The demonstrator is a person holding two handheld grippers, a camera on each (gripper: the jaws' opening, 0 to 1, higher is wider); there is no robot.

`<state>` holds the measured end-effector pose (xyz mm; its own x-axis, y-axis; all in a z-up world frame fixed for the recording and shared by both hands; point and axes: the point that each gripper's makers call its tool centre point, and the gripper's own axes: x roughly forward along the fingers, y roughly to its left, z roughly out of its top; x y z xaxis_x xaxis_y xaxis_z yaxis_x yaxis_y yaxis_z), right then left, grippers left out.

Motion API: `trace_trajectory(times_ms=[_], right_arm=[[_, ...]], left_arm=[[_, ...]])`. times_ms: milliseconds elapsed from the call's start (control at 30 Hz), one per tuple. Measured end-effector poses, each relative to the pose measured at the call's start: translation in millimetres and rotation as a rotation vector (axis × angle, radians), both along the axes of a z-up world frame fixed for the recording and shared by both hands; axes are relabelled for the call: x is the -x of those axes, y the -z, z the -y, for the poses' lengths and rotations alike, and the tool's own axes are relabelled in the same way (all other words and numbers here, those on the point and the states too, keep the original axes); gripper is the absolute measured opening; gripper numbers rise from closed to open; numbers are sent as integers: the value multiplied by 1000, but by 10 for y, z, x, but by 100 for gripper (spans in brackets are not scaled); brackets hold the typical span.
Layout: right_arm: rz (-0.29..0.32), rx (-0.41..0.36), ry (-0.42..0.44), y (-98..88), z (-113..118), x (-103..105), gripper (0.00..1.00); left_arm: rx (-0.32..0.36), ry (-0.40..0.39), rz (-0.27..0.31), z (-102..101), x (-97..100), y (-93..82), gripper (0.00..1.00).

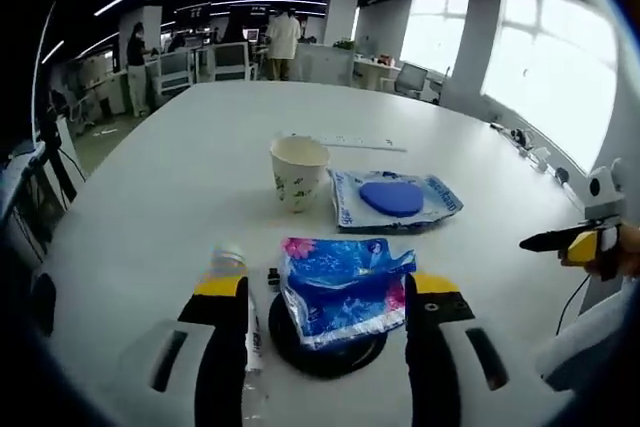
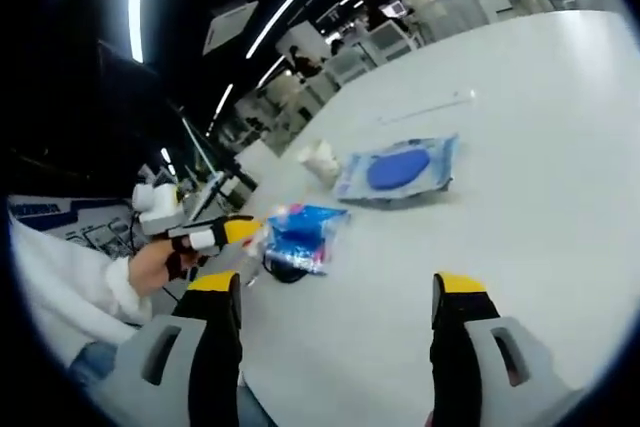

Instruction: Arrange the tabletop items into an orderly group along one side of the table until the central work area is clear of visible clutter.

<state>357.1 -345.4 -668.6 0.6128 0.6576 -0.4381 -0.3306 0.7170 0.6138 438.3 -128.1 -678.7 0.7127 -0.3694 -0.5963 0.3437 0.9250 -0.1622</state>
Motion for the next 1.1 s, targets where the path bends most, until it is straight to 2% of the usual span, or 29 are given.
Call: trace_trajectory(times_ms=[533, 900, 1100], right_arm=[[-34, -36, -3, 35, -1, 96, 76], [-66, -44, -11, 98, -86, 42, 73], [-82, -33, 1, 127, -24, 38, 72]], left_arm=[[-10, -32, 7, -47, 120, -17, 64], [-2, -69, -2, -204, 125, -9, 63], [15, -81, -17, -229, 151, 54, 62]])
